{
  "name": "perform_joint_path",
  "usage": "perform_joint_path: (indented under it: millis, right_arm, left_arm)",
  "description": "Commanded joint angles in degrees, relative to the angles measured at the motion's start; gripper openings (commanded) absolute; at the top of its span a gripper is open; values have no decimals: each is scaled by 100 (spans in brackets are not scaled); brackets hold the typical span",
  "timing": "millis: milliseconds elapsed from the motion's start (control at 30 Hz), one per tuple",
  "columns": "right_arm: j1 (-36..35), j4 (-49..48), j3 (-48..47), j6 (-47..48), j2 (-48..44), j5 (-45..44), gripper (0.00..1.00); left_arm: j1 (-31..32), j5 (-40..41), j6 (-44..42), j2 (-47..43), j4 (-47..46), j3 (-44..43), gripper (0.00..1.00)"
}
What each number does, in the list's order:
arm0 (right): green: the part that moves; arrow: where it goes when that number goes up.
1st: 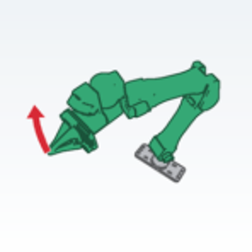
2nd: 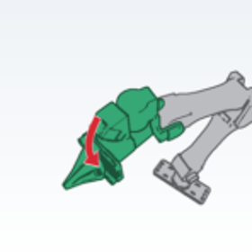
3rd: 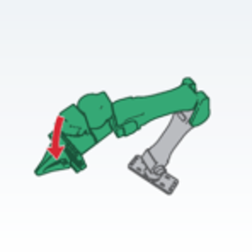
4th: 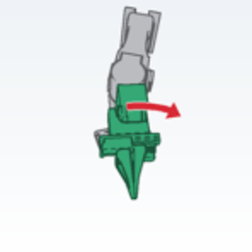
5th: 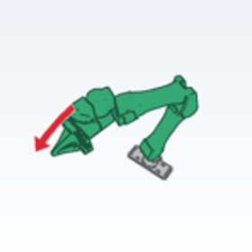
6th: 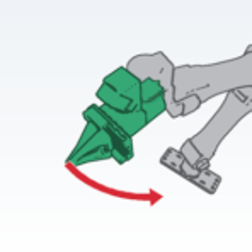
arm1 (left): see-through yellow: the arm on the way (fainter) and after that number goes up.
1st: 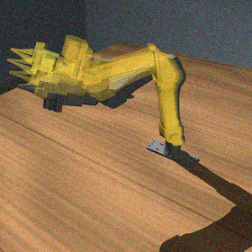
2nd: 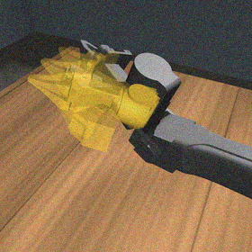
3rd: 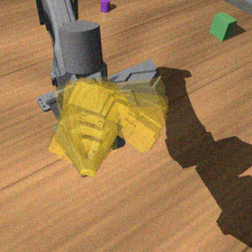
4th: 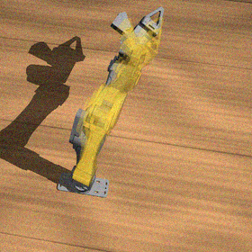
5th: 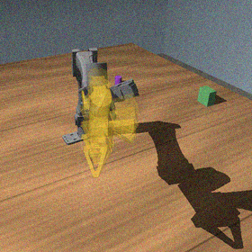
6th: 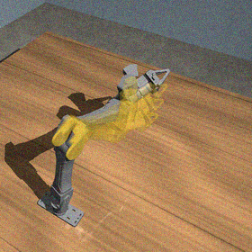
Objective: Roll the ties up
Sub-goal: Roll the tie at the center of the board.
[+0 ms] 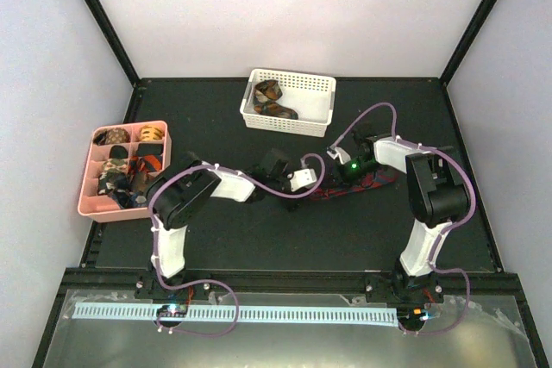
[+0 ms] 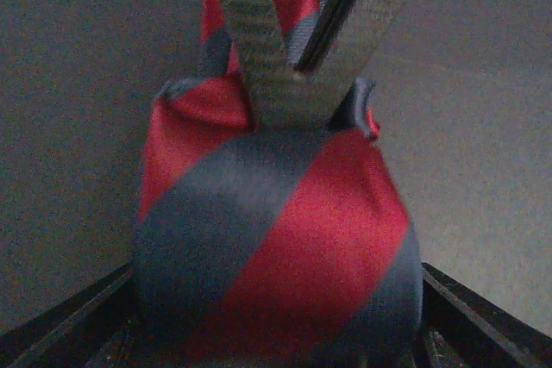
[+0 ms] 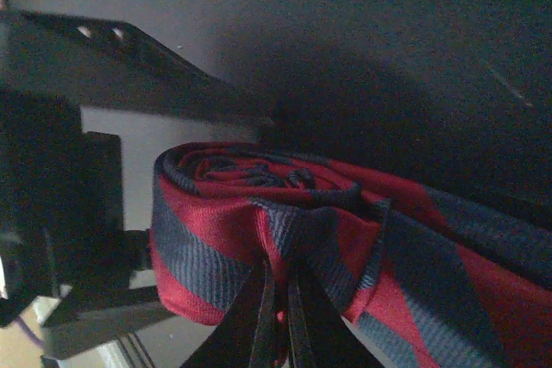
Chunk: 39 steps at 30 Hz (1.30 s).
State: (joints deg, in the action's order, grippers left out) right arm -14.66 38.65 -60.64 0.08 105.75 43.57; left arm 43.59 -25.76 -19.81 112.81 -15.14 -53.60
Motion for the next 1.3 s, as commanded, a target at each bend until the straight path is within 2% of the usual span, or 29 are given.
perform_joint_path:
  millis: [0,133,400,567,867,1267]
  right_arm:
    - [-19,113,75,89,226,-1237,2]
    - [-20,197,43,110,226,-1601,2]
    - [-58,530,18,193,205,-1703,2]
    - [-82,400,196,189,108,-1655,2]
    - [-385,-373,434,-293,578,-814,2]
    - [-385,-204,544,-244,576,-1160,2]
  left_arm:
    - [-196,-106,482,-258,-716,518,83]
    - [-202,-213,690,-254,-1814,841,91]
    - [-187,-540,1229,281,-2919,876,93]
    - [-206,-543,1157,0,-3023,1187,93]
    - [-349,-537,681,-756,-2609,1950,95]
    - [-214,-639,1277,113,-3322,1301,93]
